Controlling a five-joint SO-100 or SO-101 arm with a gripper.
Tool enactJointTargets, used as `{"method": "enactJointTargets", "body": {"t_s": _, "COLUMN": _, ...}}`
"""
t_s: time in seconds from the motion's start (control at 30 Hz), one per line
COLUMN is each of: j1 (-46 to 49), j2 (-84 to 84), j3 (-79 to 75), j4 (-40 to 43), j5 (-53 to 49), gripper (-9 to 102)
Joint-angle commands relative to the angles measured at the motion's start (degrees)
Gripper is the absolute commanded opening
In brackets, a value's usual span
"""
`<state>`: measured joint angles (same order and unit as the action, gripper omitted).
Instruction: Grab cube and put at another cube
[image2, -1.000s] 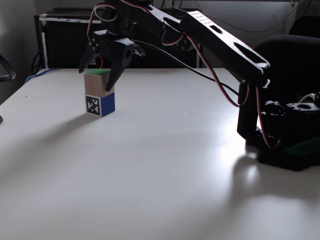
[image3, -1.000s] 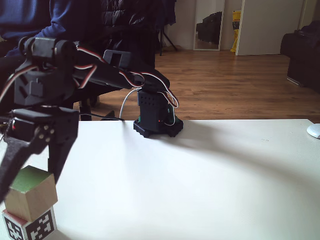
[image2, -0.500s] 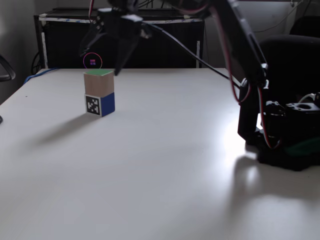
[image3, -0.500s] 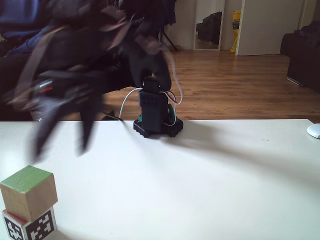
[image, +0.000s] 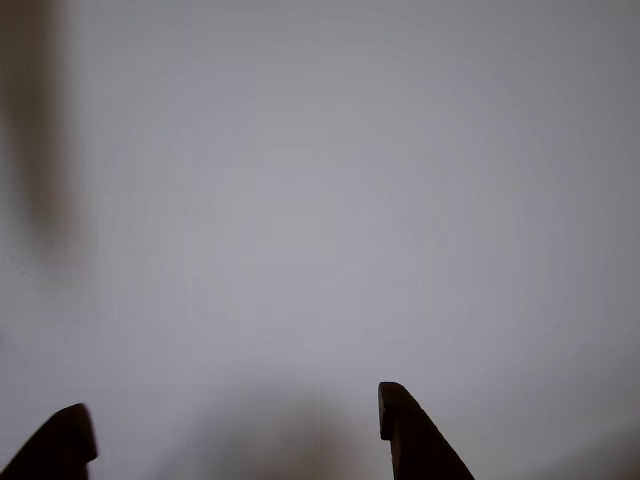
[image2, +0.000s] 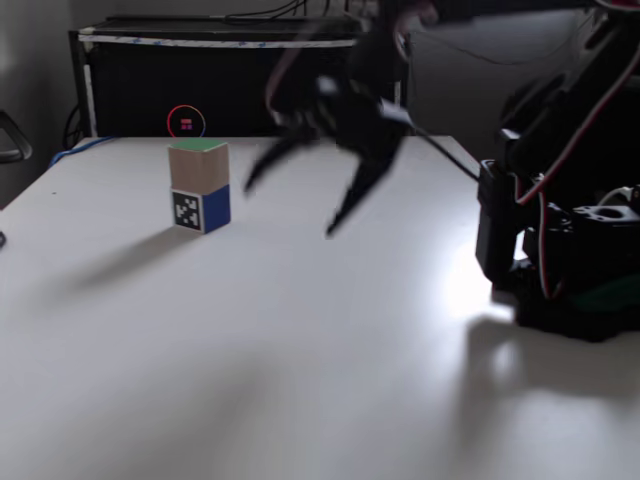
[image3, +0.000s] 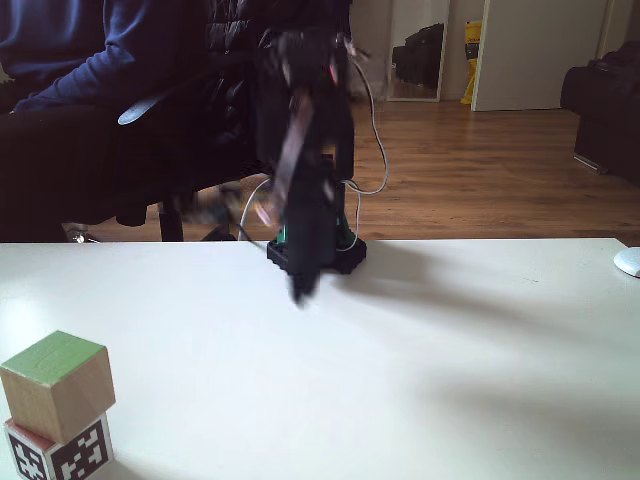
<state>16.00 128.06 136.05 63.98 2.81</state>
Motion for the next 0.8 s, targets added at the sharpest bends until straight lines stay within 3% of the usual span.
{"method": "enactJointTargets", "body": {"t_s": 0.0, "j1": -0.4, "j2": 4.8, "j3": 6.3, "j4": -5.7, "j5": -0.1, "gripper": 35}}
{"method": "enactJointTargets", "body": {"t_s": 0.13, "j1": -1.1, "j2": 15.6, "j3": 14.9, "j4": -8.6, "j5": -1.1, "gripper": 29}}
{"method": "enactJointTargets", "body": {"t_s": 0.4, "j1": -4.7, "j2": 38.1, "j3": 29.3, "j4": -6.8, "j5": -2.8, "gripper": 16}}
{"method": "enactJointTargets", "body": {"t_s": 0.63, "j1": -5.2, "j2": 50.4, "j3": 32.9, "j4": 0.2, "j5": -4.5, "gripper": 0}}
{"method": "enactJointTargets", "body": {"t_s": 0.77, "j1": -5.0, "j2": 60.4, "j3": 35.0, "j4": 5.3, "j5": -4.2, "gripper": 0}}
